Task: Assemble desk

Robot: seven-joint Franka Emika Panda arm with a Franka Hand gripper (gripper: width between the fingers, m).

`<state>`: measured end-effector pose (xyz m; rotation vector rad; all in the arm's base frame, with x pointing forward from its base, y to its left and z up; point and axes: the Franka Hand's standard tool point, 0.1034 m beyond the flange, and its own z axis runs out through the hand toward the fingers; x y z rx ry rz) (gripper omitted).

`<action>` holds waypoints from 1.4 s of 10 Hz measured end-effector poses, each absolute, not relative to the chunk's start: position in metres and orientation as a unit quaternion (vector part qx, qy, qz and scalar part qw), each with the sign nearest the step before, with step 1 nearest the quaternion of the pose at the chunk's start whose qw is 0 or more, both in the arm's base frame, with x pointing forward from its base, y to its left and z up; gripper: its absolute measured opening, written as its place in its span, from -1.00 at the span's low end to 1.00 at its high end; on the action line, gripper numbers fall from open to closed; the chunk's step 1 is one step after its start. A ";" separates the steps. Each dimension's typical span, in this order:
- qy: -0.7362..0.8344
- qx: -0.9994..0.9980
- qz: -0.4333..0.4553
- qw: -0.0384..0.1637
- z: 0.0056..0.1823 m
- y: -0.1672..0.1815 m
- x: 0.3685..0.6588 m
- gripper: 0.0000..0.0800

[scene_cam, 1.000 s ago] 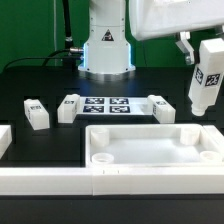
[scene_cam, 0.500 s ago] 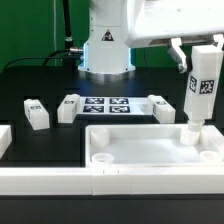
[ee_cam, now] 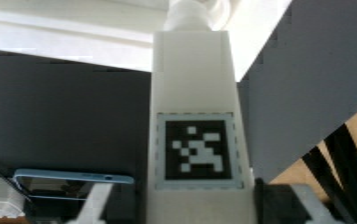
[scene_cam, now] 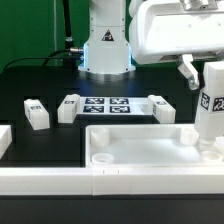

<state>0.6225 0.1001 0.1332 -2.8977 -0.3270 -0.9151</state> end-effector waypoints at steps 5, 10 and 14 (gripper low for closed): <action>-0.115 -0.947 -0.296 0.047 0.125 0.112 0.620 -0.29; -0.111 -0.944 -0.306 0.044 0.121 0.110 0.622 -0.29; -0.107 -0.939 -0.324 0.040 0.120 0.108 0.625 -0.29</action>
Offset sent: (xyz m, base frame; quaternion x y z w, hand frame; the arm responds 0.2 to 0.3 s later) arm 0.0085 0.0119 -0.0006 -0.0084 0.0155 -0.0133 0.9998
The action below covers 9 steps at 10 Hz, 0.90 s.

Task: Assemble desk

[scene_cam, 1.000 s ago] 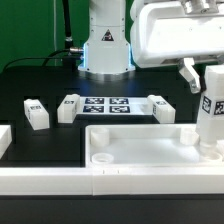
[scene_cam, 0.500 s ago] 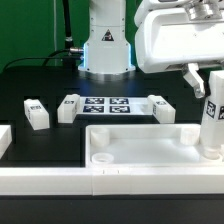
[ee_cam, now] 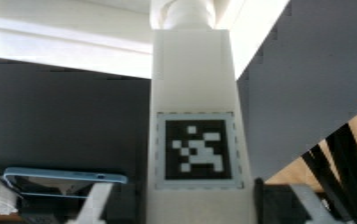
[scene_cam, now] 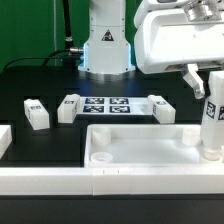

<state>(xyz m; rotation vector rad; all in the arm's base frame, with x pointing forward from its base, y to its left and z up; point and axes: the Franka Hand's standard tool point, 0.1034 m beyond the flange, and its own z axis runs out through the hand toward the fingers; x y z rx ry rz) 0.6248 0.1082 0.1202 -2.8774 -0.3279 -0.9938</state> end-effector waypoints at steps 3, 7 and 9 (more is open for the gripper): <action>-0.107 -0.939 -0.324 0.040 0.120 0.108 0.625 -0.29; -0.107 -0.941 -0.319 0.042 0.120 0.108 0.626 -0.29; -0.107 -0.942 -0.316 0.042 0.116 0.108 0.625 -0.29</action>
Offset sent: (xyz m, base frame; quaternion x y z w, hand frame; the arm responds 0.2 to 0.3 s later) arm 0.0002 -0.0004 -0.0045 -0.0010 0.0044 -0.0001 1.0000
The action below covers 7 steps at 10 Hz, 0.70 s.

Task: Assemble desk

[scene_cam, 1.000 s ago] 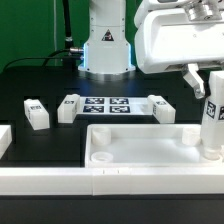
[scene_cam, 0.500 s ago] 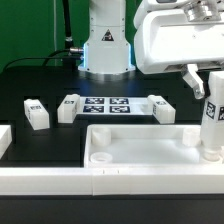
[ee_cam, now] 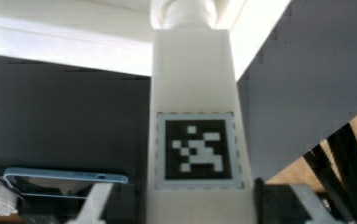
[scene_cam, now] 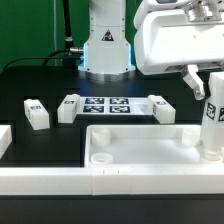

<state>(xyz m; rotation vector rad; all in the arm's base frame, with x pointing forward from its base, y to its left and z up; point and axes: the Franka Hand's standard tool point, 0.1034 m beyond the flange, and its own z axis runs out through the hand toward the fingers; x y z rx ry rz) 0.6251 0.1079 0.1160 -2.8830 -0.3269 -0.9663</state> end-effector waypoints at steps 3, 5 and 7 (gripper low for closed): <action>-0.105 -0.944 -0.311 0.042 0.110 0.106 0.623 -0.29; -0.105 -0.944 -0.311 0.042 0.108 0.106 0.623 -0.29; -0.104 -0.943 -0.314 0.041 0.105 0.106 0.622 -0.29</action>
Offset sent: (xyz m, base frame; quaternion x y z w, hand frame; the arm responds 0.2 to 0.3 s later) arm -0.0014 -0.0015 -0.0056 -0.0012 0.0038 -0.0004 1.0000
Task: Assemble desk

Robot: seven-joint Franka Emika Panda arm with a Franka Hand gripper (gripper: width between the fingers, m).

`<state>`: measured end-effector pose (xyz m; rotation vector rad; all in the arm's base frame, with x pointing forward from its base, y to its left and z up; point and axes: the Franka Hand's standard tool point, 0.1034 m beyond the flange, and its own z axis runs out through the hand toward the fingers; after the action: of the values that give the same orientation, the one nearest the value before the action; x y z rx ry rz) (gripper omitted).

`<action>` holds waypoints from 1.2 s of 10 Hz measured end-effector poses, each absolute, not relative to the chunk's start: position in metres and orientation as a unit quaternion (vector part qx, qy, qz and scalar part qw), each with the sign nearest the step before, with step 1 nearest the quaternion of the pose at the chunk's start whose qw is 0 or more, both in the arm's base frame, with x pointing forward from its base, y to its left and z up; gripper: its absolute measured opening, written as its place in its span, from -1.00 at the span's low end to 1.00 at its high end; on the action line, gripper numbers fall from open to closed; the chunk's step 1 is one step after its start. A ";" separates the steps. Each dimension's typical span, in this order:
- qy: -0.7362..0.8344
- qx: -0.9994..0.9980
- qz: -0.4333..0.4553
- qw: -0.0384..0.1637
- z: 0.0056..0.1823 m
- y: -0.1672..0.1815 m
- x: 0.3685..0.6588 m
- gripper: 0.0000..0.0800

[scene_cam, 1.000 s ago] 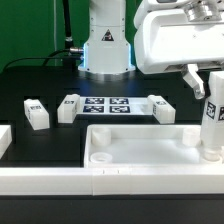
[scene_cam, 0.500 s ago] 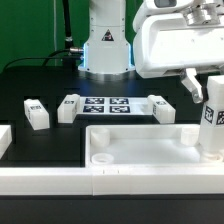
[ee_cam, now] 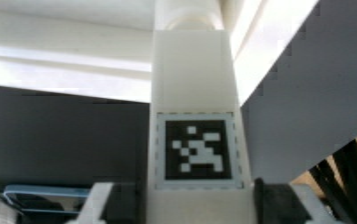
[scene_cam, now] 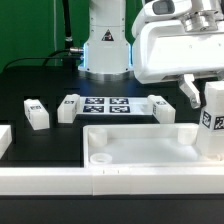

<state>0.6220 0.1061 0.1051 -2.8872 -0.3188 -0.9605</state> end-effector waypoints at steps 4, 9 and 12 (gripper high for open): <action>-0.104 -0.944 -0.310 0.042 0.103 0.106 0.621 -0.29; -0.113 -0.948 -0.293 0.046 0.130 0.108 0.624 0.62; -0.119 -0.952 -0.278 0.051 0.160 0.112 0.629 0.62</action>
Offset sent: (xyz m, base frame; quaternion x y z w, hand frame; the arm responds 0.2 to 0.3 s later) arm 0.0000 0.0000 0.0000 0.0000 0.0000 0.0000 1.0000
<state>0.6289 0.1116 0.1603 -2.8960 -0.3619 -0.8460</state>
